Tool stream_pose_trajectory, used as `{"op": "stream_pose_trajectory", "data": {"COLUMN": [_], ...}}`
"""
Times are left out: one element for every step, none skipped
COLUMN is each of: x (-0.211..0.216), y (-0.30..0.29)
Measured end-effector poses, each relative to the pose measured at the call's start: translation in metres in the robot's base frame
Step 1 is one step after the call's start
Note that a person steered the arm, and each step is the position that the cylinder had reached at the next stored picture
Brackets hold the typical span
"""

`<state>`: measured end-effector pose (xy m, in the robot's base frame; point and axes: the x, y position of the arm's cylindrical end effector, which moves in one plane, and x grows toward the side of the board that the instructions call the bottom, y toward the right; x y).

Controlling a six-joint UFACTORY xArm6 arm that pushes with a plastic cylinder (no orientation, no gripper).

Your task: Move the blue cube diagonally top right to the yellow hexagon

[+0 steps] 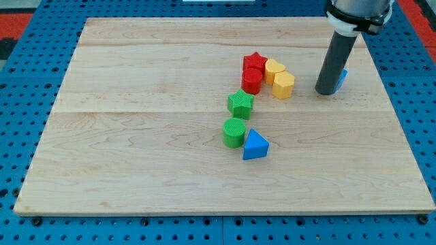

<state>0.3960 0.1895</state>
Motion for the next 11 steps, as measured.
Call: {"op": "stream_pose_trajectory", "data": {"x": [0.017, 0.023, -0.02, -0.034, -0.06, -0.06, -0.061, -0.068, -0.108, -0.119, -0.109], "y": [0.024, 0.051, 0.034, -0.036, -0.036, 0.013, 0.026, 0.03, 0.017, -0.017, 0.01]}}
